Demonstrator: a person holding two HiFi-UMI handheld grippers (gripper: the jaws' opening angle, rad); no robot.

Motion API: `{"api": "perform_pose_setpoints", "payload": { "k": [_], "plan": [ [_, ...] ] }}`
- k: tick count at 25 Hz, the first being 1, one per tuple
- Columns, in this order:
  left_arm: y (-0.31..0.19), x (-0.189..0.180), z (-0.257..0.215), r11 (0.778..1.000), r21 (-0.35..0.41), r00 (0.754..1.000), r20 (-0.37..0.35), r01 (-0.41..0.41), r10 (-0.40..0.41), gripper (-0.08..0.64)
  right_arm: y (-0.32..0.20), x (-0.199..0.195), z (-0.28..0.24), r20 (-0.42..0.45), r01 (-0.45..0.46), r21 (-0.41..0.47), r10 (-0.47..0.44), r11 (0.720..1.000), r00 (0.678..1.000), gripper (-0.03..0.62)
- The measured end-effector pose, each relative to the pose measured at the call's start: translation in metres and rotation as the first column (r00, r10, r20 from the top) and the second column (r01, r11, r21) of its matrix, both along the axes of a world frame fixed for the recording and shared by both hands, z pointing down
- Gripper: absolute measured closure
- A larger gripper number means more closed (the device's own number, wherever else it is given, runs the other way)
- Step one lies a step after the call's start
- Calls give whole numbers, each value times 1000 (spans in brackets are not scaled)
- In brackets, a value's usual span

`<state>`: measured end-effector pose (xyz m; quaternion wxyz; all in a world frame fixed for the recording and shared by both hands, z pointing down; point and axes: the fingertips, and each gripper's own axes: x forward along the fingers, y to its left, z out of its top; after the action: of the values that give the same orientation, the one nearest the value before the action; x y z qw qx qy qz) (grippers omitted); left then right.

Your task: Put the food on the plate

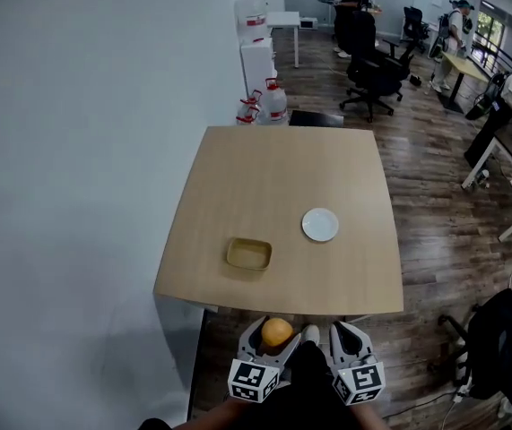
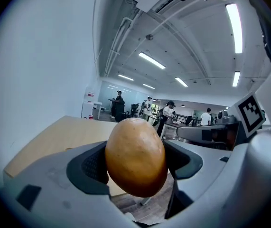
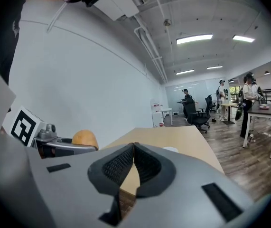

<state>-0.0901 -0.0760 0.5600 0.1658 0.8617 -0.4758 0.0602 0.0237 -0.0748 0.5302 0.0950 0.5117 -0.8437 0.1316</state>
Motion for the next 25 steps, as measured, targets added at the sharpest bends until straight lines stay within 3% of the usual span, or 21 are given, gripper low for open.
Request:
{"api": "perform_pose_setpoints", "payload": {
  "k": [7, 13, 25],
  "plan": [
    [-77, 16, 1, 1000, -28, 1000, 27, 3, -2, 233, -70, 25, -1, 5, 32, -29, -32, 999, 999, 531],
    [-142, 42, 41, 993, -118, 997, -79, -18, 9, 232, -128, 45, 6, 5, 24, -47, -23, 999, 1000, 532],
    [-239, 87, 88, 984, -173, 998, 26, -44, 49, 232, -209, 66, 4, 6, 37, -39, -37, 999, 999, 532]
  ]
}}
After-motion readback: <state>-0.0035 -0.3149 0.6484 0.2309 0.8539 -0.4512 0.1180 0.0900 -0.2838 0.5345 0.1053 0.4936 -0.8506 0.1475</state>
